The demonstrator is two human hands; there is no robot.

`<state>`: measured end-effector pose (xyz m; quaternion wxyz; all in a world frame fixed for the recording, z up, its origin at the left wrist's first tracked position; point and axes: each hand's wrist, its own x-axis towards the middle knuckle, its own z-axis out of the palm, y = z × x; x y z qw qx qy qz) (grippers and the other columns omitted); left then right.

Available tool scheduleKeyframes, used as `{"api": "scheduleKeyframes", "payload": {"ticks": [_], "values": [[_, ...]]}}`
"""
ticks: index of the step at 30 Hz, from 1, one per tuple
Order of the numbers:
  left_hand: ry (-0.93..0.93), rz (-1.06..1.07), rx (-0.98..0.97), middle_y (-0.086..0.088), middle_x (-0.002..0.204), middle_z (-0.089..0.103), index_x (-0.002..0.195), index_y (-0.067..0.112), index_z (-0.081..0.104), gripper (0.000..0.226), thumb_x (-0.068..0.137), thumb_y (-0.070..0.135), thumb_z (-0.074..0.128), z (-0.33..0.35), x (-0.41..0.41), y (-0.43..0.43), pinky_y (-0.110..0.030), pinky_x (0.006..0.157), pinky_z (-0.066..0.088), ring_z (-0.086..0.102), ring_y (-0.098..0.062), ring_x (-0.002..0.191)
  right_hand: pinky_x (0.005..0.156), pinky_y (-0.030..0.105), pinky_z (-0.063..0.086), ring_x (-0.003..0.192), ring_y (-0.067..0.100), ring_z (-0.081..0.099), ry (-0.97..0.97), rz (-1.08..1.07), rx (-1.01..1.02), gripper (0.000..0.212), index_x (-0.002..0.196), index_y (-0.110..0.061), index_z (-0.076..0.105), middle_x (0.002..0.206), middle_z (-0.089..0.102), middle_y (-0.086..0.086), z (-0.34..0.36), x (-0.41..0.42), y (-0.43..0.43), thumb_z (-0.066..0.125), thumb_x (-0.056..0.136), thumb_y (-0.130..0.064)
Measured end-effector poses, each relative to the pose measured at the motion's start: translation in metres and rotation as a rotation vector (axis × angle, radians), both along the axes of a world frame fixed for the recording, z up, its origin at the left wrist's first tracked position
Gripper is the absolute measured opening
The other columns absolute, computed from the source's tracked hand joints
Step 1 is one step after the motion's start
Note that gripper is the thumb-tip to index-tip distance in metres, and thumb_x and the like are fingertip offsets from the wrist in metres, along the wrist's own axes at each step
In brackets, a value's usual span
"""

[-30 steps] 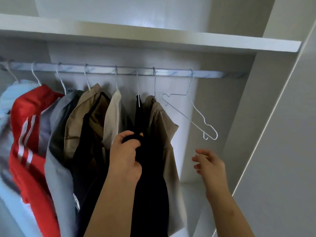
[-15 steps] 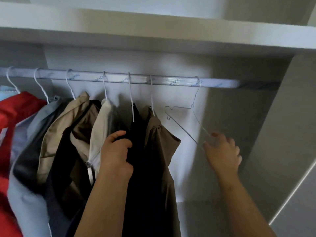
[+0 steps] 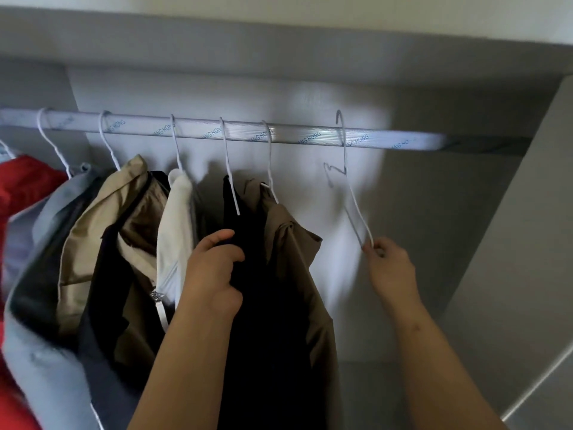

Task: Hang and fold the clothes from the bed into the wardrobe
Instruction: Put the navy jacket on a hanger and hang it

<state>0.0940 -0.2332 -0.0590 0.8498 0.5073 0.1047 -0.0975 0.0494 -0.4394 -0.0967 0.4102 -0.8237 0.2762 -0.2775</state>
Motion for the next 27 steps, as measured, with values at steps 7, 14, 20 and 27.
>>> {"api": "scheduleKeyframes", "payload": {"ticks": [7,14,20,27], "values": [[-0.02,-0.016,0.003,-0.01,0.085,0.054,0.081,0.02,0.056,0.037,0.084,-0.014,0.04,-0.001,-0.008,0.013,-0.036,0.067,0.05,0.055,-0.027,0.074,0.038,0.005,0.034,0.056,0.007,0.046,-0.142,-0.037,0.073,0.011,0.089,-0.016,0.058,0.068,0.051,-0.005,0.002,-0.017,0.021,0.05,0.096,-0.02],[-0.053,-0.062,0.008,-0.011,0.09,0.058,0.076,0.024,0.061,0.037,0.086,-0.008,0.045,-0.013,-0.033,0.049,-0.036,0.062,0.052,0.06,-0.03,0.081,0.041,0.022,0.037,0.044,0.013,0.045,-0.141,-0.064,0.305,0.021,0.07,-0.011,0.052,0.062,0.057,0.001,-0.025,-0.065,0.072,0.055,0.088,-0.02],[-0.071,-0.12,0.013,-0.009,0.082,0.06,0.076,0.022,0.058,0.037,0.084,-0.01,0.043,-0.029,-0.065,0.082,-0.028,0.051,0.048,0.06,-0.022,0.068,0.036,0.02,0.032,0.035,0.008,0.04,-0.137,-0.106,0.416,0.031,0.062,-0.012,0.041,0.048,0.046,0.0,-0.061,-0.124,0.116,0.064,0.083,-0.019],[-0.063,-0.184,0.057,-0.01,0.082,0.057,0.078,0.023,0.058,0.038,0.085,-0.011,0.043,-0.039,-0.107,0.098,-0.031,0.056,0.047,0.057,-0.025,0.072,0.044,0.022,0.021,0.043,0.013,0.02,-0.208,-0.128,0.425,0.054,0.043,-0.021,0.03,0.045,0.024,-0.007,-0.079,-0.185,0.144,0.068,0.081,-0.02]]}}
